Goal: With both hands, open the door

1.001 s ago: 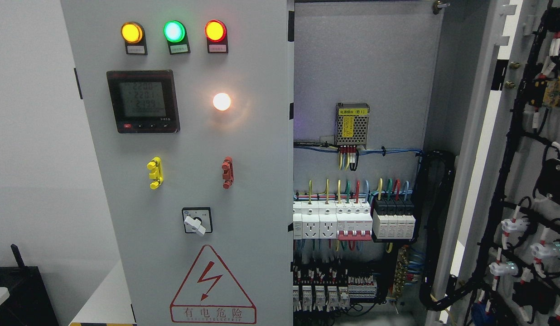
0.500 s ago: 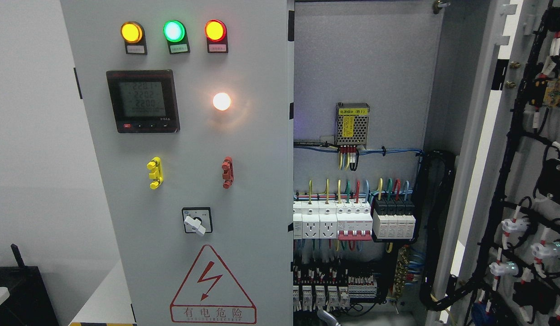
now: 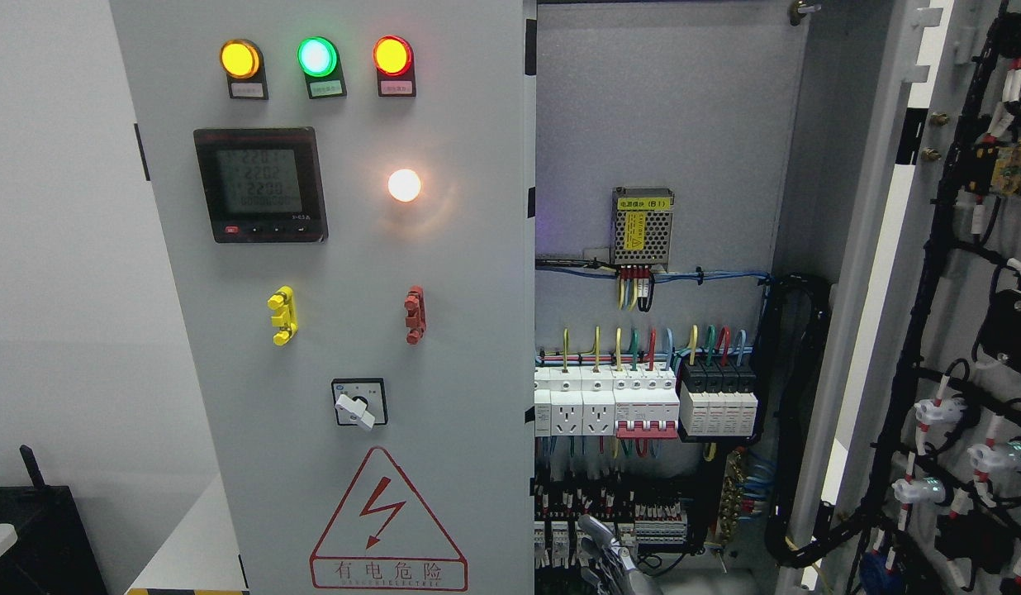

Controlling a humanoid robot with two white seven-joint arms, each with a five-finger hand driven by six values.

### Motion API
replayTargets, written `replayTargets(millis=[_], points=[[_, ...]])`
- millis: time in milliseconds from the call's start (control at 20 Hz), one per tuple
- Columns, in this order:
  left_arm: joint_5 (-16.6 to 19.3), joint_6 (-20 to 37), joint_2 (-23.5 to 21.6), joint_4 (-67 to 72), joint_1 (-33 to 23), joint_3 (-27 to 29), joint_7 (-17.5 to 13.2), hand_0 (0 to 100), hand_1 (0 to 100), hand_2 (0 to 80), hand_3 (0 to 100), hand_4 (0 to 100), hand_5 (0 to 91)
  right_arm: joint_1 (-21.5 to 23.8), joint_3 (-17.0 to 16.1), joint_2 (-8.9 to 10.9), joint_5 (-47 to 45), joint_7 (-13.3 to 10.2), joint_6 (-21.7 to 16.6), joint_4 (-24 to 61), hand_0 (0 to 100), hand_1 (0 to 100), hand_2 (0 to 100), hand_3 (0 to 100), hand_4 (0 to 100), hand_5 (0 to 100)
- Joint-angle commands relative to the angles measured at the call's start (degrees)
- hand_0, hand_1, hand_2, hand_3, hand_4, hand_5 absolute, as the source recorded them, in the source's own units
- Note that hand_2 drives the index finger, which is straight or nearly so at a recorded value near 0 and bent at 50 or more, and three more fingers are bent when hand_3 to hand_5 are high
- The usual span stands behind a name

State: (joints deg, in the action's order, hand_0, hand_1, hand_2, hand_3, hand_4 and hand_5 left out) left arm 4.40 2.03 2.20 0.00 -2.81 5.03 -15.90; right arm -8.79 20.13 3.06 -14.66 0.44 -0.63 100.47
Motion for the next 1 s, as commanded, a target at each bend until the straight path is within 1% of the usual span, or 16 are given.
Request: replayTargets(millis=[0, 350, 450, 701, 951], points=[[0.0, 0.3, 0.0, -0.2, 0.0, 0.1, 0.0, 0, 0, 0.0, 0, 3, 0.0, -2.8, -1.1, -2.0, -0.2, 0.0, 0.6, -4.1, 0, 0, 0, 0, 0, 0], [0.0, 0.2, 0.0, -0.2, 0.0, 0.0, 0.1, 0, 0, 0.0, 0, 3, 0.0, -6.1, -1.1, -1.91, -1.2, 0.1, 1.9, -7.6, 0, 0, 0, 0, 0, 0], [0.0, 0.3, 0.0, -0.2, 0.0, 0.0, 0.1, 0, 0, 0.0, 0, 3, 0.0, -7.3, -1.1, -1.83, -3.1, 0.1, 3.3, -8.4, 0, 0, 0, 0, 0, 0], [0.0, 0.2, 0.0, -0.2, 0.0, 0.1, 0.1, 0, 0, 0.0, 0, 3, 0.0, -8.2, -1.1, -1.12, -3.5, 0.1, 3.4, -9.2, 0, 0, 0, 0, 0, 0], [0.0, 0.3, 0.0, -0.2, 0.0, 0.1, 0.0, 0, 0, 0.0, 0, 3, 0.0, -9.4, -1.0, -1.03, -3.5, 0.1, 3.4, -10.9, 0, 0, 0, 0, 0, 0]])
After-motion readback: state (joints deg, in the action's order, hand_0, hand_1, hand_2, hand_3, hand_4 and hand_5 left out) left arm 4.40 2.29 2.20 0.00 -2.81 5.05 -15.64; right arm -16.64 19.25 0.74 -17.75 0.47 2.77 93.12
